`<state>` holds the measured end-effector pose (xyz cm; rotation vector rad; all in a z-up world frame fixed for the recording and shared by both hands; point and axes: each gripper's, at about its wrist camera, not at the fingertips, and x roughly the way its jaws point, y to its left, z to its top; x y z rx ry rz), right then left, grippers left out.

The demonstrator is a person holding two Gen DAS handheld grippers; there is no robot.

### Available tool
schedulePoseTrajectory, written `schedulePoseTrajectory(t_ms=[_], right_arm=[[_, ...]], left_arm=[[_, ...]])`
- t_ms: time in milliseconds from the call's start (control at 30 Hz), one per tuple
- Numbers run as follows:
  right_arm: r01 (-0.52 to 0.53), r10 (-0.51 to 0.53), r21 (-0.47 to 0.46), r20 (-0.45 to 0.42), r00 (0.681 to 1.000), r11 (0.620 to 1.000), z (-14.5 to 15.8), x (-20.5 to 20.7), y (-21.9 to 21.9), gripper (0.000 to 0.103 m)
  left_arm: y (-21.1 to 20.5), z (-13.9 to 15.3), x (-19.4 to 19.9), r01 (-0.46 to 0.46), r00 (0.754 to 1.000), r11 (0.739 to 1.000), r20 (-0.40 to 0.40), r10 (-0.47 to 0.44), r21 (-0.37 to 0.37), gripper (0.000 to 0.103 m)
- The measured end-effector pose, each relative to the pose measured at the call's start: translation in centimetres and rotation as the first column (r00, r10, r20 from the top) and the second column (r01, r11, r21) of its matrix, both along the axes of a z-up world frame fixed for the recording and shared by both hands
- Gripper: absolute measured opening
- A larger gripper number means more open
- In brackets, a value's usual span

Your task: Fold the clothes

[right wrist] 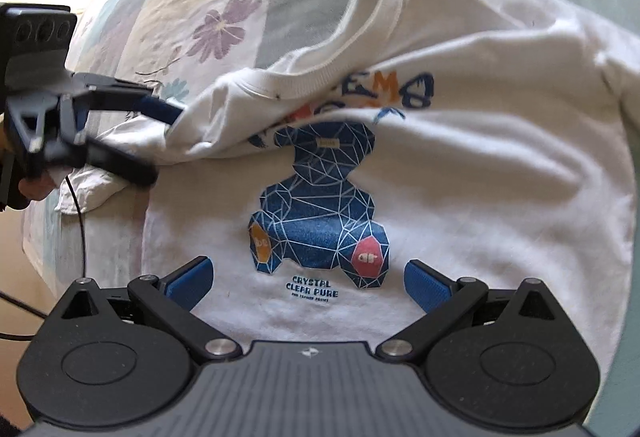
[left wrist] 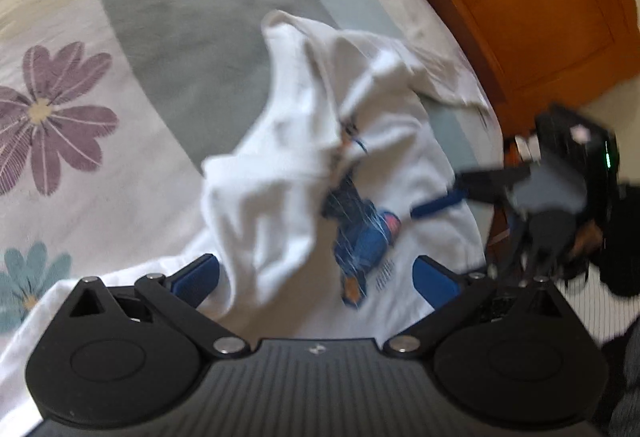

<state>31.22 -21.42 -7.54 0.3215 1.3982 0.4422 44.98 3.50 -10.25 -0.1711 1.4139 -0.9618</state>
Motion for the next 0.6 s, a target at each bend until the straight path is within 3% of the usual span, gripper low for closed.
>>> schedulePoseTrajectory(t_ms=[367, 500, 600], right_arm=[[0.045, -0.046, 0.060, 0.017, 0.999, 0.997, -2.2, -0.8, -0.6, 0.103], [0.071, -0.075, 0.103, 0.034, 0.997, 0.992, -2.5, -1.3, -1.4, 0.103], [0.070, -0.076, 0.112, 0.048, 0.996, 0.991, -2.6, -1.5, -1.5, 0.103]], left_arm=[[2.0, -3.2, 2.3, -0.169, 0.980, 0.968, -0.131, 0.147, -0.183, 0.100], [3.0, -4.2, 2.6, -0.233, 0.964, 0.942, -0.183, 0.192, -0.241, 0.070], [3.6, -4.9, 2.8, -0.277, 0.950, 0.917, -0.223, 0.217, -0.288, 0.069]])
